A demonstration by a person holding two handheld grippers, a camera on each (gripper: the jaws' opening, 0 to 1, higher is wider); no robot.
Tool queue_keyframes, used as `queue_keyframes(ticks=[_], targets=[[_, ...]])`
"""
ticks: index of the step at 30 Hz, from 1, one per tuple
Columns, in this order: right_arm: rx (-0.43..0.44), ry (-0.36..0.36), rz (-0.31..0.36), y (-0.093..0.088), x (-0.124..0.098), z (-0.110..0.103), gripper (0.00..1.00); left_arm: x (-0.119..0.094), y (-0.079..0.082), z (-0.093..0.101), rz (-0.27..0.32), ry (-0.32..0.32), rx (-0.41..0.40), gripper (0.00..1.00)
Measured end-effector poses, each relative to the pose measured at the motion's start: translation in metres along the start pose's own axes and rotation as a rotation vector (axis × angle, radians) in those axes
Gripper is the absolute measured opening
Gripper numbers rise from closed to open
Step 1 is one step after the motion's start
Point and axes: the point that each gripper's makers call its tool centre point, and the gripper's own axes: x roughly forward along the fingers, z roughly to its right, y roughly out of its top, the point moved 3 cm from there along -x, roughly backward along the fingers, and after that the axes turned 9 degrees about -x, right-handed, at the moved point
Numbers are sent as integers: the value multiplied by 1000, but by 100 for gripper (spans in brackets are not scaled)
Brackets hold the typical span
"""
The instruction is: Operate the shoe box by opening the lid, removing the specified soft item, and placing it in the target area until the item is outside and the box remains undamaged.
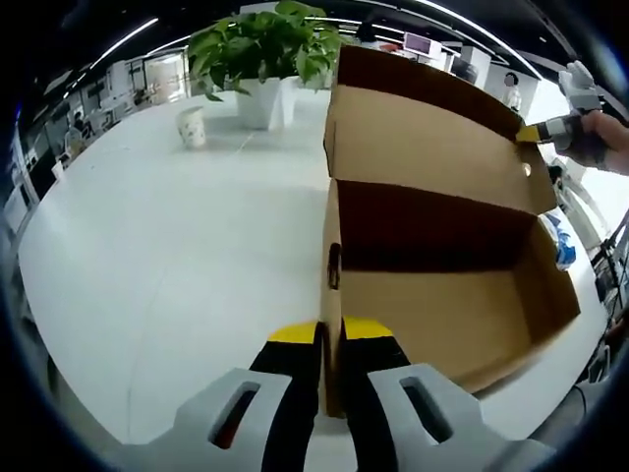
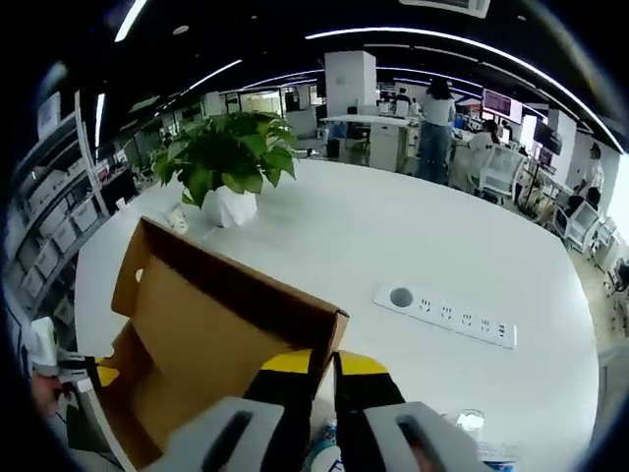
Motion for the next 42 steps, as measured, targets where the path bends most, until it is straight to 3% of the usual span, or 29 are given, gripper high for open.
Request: queue_keyframes(ticks=[14, 42], targets=[[-40, 1, 42, 0, -27, -7, 2, 0, 0, 0, -6, 6, -35, 6], [-54, -9, 130, -18, -82, -34, 2, -2, -2, 0, -8, 1, -70, 6]])
